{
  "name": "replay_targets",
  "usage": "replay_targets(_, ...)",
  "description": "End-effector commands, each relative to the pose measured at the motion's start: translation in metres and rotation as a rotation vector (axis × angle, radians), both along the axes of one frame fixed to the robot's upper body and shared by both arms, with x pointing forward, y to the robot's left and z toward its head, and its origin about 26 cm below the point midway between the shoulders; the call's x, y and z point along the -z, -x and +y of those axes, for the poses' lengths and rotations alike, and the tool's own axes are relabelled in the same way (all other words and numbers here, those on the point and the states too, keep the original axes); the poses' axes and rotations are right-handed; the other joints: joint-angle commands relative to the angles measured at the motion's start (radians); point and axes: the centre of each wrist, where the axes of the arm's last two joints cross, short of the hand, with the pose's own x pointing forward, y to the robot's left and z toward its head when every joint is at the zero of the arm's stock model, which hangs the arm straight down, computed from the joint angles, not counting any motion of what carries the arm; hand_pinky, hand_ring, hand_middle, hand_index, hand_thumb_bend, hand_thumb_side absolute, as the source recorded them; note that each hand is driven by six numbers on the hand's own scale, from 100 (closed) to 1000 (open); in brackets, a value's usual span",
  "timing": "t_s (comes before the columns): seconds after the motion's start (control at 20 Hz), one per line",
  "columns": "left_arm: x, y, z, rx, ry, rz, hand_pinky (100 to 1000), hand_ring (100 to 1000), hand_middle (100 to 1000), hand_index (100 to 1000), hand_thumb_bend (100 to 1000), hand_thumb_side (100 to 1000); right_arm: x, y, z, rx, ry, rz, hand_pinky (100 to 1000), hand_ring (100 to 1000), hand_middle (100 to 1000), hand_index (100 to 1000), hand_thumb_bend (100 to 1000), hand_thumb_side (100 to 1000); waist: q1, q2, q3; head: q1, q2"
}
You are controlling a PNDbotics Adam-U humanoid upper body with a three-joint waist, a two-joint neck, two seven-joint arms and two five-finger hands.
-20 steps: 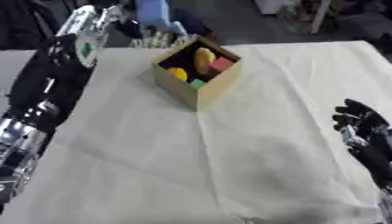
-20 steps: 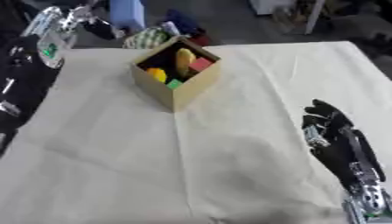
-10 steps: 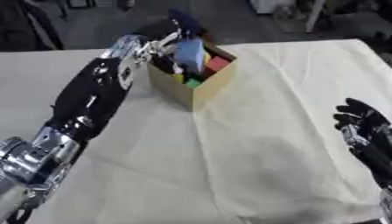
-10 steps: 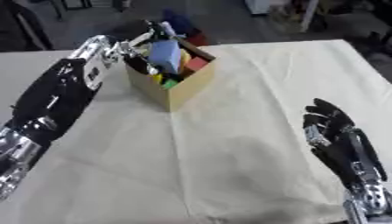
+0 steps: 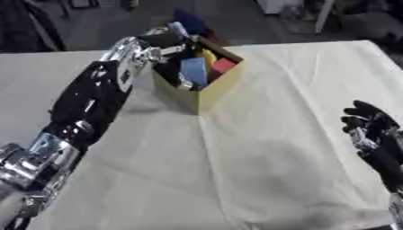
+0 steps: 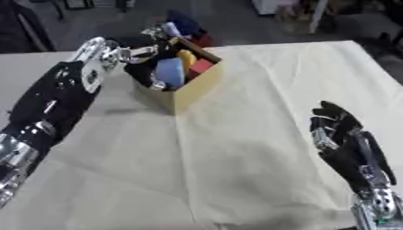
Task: Pick up objects on the table and place them in the box.
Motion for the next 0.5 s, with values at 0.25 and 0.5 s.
replay_targets(0.25,-0.070,0.053,0.052,-0.051,0.388,-0.396,716,664,660,828,208,373,-0.007,-0.002,-0.004,0.013,0.000,-0.025,785,801,779,892,100,451,-0.002,-0.009,0.026,-0.014,-0.003)
replay_targets(0.5,-0.021,0.105,0.076,-0.189,0.893,-0.438,691,634,620,791,100,483,-0.009,-0.002,-0.006,0.024,-0.002,-0.033,785,801,781,896,100,453,0.001,-0.007,0.055,-0.005,-0.003)
